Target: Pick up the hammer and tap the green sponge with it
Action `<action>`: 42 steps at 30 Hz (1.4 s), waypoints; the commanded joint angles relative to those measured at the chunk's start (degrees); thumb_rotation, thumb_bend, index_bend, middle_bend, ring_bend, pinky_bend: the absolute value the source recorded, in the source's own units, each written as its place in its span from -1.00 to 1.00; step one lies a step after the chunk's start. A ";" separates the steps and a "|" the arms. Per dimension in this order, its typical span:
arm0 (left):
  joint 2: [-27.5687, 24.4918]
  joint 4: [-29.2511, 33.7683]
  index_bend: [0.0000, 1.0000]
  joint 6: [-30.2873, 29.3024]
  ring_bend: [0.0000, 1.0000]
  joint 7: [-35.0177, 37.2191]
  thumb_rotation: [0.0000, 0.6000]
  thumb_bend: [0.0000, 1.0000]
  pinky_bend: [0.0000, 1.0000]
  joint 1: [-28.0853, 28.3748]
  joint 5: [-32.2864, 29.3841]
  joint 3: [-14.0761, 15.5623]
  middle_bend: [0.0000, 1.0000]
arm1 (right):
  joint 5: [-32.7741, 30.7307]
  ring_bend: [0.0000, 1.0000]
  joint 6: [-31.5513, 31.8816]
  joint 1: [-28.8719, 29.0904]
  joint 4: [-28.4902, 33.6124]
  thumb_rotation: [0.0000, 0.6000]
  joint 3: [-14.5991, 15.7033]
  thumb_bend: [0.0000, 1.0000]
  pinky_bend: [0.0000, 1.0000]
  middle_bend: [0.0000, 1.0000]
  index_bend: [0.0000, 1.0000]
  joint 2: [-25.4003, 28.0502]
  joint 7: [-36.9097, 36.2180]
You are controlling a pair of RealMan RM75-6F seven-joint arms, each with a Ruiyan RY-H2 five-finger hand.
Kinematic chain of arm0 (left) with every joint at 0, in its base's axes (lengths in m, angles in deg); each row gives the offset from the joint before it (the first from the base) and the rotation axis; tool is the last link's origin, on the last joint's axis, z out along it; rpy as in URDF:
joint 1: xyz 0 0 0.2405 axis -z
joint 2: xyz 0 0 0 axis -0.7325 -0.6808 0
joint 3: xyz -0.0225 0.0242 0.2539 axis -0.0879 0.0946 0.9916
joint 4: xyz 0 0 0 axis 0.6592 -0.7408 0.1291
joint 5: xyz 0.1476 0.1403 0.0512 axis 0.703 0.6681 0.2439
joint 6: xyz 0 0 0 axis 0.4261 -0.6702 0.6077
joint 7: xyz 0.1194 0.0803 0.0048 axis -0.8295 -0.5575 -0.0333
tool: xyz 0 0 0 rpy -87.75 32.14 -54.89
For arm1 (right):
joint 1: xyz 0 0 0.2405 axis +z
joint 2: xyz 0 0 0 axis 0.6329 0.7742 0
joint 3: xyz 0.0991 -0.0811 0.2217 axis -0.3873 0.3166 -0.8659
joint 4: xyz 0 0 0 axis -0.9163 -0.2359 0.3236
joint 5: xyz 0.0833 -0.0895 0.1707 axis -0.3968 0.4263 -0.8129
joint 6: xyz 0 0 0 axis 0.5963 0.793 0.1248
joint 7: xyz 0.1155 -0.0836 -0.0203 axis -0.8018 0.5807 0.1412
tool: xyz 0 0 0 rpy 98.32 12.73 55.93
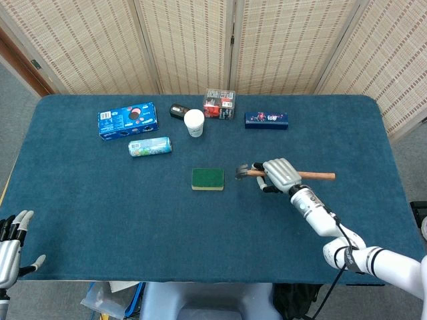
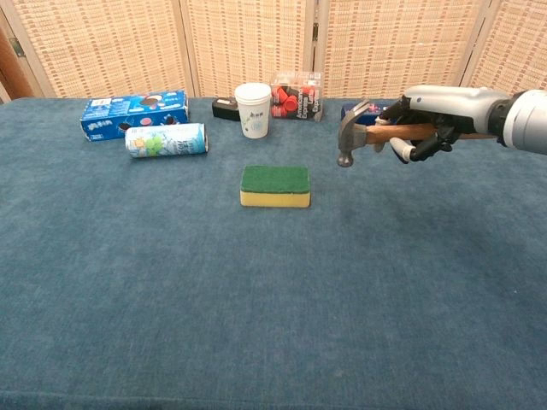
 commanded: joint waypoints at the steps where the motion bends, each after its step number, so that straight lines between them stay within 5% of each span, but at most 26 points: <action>1: -0.01 -0.04 -1.00 -0.10 -1.00 0.06 1.00 -0.65 -1.00 -0.09 0.05 0.07 -1.00 | -0.62 0.39 -1.02 1.13 0.61 1.00 -0.42 0.46 0.53 0.58 0.26 -0.20 0.39; 26: 0.05 -0.75 -1.00 -0.17 -1.00 0.54 1.00 -0.65 -1.00 -0.69 -0.50 0.27 -1.00 | -9.67 0.43 -7.54 8.37 -11.23 1.00 -1.54 0.47 0.54 0.60 0.28 -11.53 6.44; 42: -0.05 0.27 -1.00 -0.49 -1.00 -0.46 1.00 -0.65 -1.00 -0.56 0.27 0.27 -1.00 | -5.47 0.43 -1.94 6.18 -6.24 1.00 -3.33 0.47 0.55 0.60 0.28 -8.53 0.30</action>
